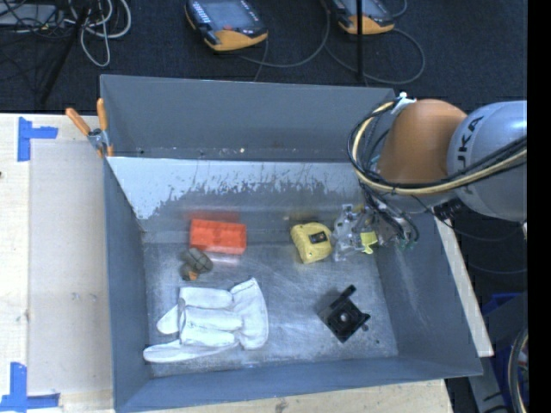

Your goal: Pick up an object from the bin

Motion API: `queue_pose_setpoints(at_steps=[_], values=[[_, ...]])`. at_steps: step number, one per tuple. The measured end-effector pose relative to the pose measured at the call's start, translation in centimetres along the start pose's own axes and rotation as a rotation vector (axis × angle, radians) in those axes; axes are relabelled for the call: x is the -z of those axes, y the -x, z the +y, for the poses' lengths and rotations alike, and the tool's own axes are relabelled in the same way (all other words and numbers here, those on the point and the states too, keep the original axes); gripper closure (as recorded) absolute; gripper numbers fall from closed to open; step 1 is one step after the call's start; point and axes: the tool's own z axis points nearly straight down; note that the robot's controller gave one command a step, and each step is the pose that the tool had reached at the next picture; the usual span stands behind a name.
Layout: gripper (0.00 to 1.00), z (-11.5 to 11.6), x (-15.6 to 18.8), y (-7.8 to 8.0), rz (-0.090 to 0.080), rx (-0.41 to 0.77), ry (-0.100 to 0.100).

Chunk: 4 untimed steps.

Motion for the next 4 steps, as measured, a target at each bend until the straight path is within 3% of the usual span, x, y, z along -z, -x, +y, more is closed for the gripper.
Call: queue_pose_setpoints(at_steps=[1,4], values=[[1.0,0.1,9.5,0.2,0.026,-0.006,0.01],[1.0,0.8,8.3,-0.5,0.028,0.038,0.011]])
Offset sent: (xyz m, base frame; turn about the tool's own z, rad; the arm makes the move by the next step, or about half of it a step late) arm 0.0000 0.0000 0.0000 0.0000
